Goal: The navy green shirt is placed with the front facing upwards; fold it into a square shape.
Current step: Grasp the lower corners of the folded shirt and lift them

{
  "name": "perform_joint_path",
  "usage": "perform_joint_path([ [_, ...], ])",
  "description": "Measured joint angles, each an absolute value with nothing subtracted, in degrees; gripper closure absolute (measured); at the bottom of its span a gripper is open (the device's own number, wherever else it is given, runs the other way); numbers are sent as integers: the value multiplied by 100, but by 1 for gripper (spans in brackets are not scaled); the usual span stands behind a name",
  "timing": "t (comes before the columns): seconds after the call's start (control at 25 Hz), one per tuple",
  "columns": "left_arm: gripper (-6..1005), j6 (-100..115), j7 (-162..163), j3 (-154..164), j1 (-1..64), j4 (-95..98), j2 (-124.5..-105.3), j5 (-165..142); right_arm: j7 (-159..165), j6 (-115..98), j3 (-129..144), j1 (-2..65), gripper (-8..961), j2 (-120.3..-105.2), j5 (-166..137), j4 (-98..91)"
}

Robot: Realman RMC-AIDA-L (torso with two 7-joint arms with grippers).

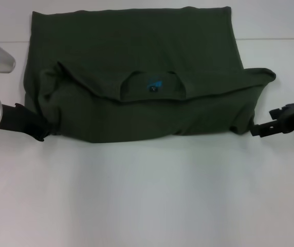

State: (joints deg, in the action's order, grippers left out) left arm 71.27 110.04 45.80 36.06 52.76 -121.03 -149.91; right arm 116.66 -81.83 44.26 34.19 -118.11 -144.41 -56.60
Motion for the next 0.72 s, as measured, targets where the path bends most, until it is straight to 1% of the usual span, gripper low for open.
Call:
perform_joint_path([
  [0.36,967,7125,11004,4638,3628,5272,-12103,-14995,11343,-7491,4532,3583,86,-11917,-14422,-5111],
  [0.72,966,7090,11003,4650,3666,5258,-12103,-14994,11250,-6996,4772,3639,106,-11934,-14381,-4790],
])
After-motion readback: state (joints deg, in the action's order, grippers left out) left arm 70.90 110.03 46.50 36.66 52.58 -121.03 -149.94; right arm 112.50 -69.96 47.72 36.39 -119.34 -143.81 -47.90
